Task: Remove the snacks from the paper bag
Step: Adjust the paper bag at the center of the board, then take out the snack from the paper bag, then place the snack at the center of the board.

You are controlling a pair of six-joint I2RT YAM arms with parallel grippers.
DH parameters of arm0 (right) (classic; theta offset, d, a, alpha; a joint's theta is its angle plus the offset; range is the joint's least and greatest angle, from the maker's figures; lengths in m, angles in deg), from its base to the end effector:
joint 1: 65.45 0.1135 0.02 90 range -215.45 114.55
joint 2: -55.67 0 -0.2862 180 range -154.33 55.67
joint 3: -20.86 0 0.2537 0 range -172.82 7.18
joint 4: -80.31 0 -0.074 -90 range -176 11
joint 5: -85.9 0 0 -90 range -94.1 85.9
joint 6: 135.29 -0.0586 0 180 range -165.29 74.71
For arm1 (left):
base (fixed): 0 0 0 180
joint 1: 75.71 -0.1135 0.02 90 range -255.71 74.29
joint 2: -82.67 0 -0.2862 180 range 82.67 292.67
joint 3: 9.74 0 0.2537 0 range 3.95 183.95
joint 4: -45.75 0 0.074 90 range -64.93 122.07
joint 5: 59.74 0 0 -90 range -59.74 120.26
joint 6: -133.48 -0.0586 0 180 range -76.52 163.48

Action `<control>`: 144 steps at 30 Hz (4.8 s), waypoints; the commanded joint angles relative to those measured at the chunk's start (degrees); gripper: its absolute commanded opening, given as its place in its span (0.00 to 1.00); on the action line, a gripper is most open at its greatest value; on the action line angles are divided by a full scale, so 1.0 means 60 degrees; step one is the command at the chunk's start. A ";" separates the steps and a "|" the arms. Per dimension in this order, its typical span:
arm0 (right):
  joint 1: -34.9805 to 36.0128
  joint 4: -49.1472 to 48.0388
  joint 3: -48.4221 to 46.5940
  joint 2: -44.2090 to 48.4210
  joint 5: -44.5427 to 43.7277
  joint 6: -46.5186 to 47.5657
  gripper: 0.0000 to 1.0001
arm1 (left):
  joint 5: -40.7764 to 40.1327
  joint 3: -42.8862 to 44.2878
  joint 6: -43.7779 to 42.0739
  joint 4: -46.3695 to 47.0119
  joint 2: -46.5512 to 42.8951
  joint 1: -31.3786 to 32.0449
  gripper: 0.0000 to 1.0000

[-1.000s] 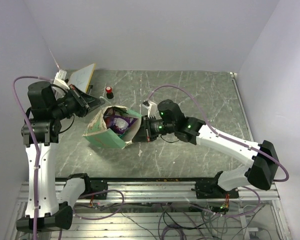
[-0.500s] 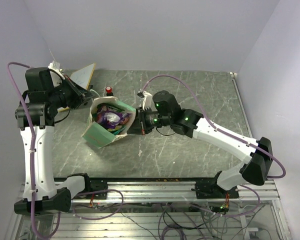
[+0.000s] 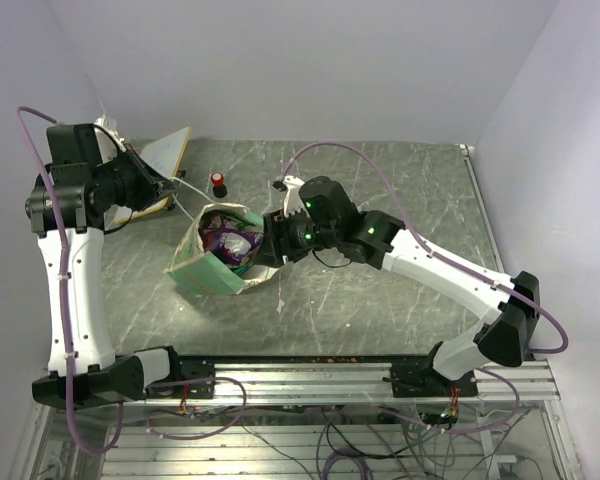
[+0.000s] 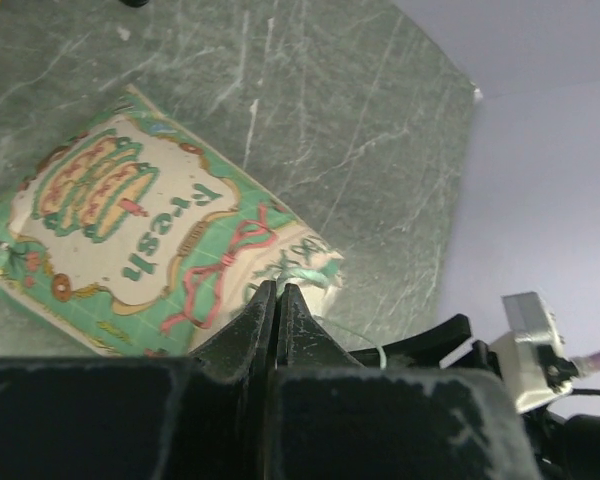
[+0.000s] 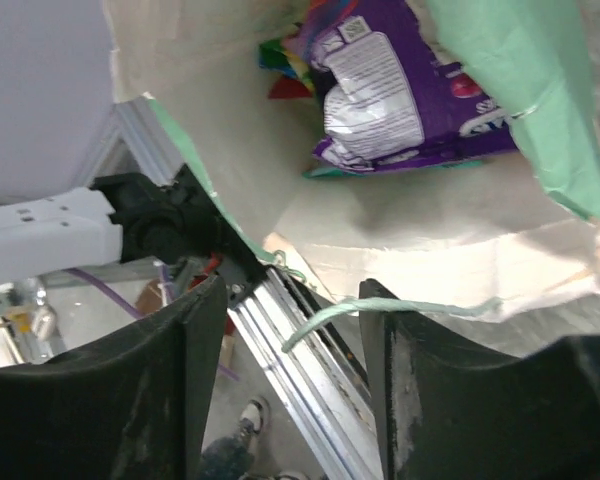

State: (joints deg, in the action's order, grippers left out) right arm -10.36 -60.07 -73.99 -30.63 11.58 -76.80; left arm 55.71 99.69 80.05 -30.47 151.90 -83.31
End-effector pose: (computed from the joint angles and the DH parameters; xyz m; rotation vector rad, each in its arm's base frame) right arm 0.1954 0.3077 0.3695 -0.6509 2.2348 1.1317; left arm 0.2164 0.0035 0.4702 -0.5981 2.1532 -0.7682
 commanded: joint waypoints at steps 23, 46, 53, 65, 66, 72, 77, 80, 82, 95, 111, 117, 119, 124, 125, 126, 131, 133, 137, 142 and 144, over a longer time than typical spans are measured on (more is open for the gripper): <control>-0.0085 -0.0002 -0.0287 0.0746 -0.1435 0.5973 0.83 | -0.0886 0.1276 -0.0509 -0.1090 0.1529 -0.0961 0.07; 0.0010 -0.2995 0.0464 -0.1906 0.2078 1.3580 0.62 | -0.0263 0.1298 -0.0422 -0.0558 0.1944 -0.1274 0.07; 0.0010 -0.3476 -0.0021 -0.2562 0.1934 1.3429 0.56 | -0.0340 0.1955 -0.0910 -0.1387 0.2433 -0.1297 0.07; -0.0008 -0.4288 -0.0657 -0.2778 0.1049 1.2832 0.14 | -0.0238 0.1807 -0.0970 -0.1572 0.2482 -0.1314 0.07; -0.0011 -0.4241 -0.0766 -0.2732 0.1006 1.2637 0.10 | -0.0367 0.1783 -0.0942 -0.1505 0.2385 -0.1312 0.07; -0.0109 -0.4560 -0.0590 -0.2057 0.1182 1.1231 0.00 | -0.0385 0.1646 -0.0778 -0.1203 0.1975 -0.1316 0.07; -0.0378 -0.4757 -0.0626 -0.1425 0.1425 0.9417 0.00 | -0.0327 0.1113 -0.0369 -0.0513 0.1570 -0.1330 0.07; -0.0623 -0.5185 -0.0574 -0.1000 0.1090 0.7654 0.00 | 0.0034 0.0952 -0.0027 -0.0169 0.1458 -0.1313 0.07; -0.0780 -0.5117 -0.0692 -0.0744 0.0965 0.6729 0.00 | 0.0146 0.0981 0.0047 -0.0094 0.1472 -0.1322 0.07; -0.1034 -0.4635 -0.1092 0.0870 -0.0993 0.3585 0.00 | 0.0174 0.0878 -0.0422 -0.0464 0.1412 -0.1327 0.07; -0.4687 -0.0269 0.0016 0.1243 -0.6907 0.5823 0.00 | 0.1593 0.1564 -0.0551 0.0201 0.1874 -0.1338 0.07; -0.6345 0.0476 0.1126 0.0764 -0.7763 0.5690 0.00 | 0.2495 0.1303 -0.0307 0.1058 0.1732 -0.1253 0.07; -0.6839 0.0890 0.1212 0.0237 -0.8510 0.5524 0.00 | 0.2729 0.1501 -0.0404 0.1143 0.1791 -0.1116 0.07; -0.7969 0.0822 0.1916 -0.0334 -0.8568 0.5313 0.00 | 0.2883 0.0983 -0.0446 0.1367 0.1222 -0.0827 0.07; -0.7986 0.0809 0.2104 -0.0365 -0.8567 0.5360 0.00 | 0.2792 0.0748 -0.0510 0.1352 0.1063 -0.0730 0.07; -0.7981 0.0842 0.2304 -0.0427 -0.8435 0.5353 0.00 | 0.2665 0.0486 -0.0548 0.1299 0.0862 -0.0632 0.07; -0.7826 0.1358 0.2140 -0.1227 -0.6623 0.4596 0.00 | 0.2471 -0.0002 -0.0811 0.0936 0.0552 -0.0350 0.07; -0.7782 0.1080 0.2084 -0.1631 -0.5173 0.4108 0.00 | 0.2432 0.0063 -0.0830 0.0831 0.0574 -0.0303 0.07; -0.7659 0.0280 0.1910 -0.2023 -0.1678 0.2810 0.28 | 0.2382 -0.0165 -0.0608 0.1062 0.0429 -0.0306 0.07; -0.7736 -0.0708 0.2510 -0.0884 0.0654 0.2250 0.59 | 0.2419 -0.0388 -0.0340 0.1359 0.0333 -0.0310 0.07; -0.7812 -0.0865 0.2717 -0.0381 0.0655 0.2455 0.69 | 0.2345 -0.0386 -0.0317 0.1460 0.0231 -0.0302 0.07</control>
State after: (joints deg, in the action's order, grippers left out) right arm -56.56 -59.63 -59.43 -40.05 4.89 -59.90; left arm 69.18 97.31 76.95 -25.36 155.35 -85.60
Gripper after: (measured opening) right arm 0.607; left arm 0.072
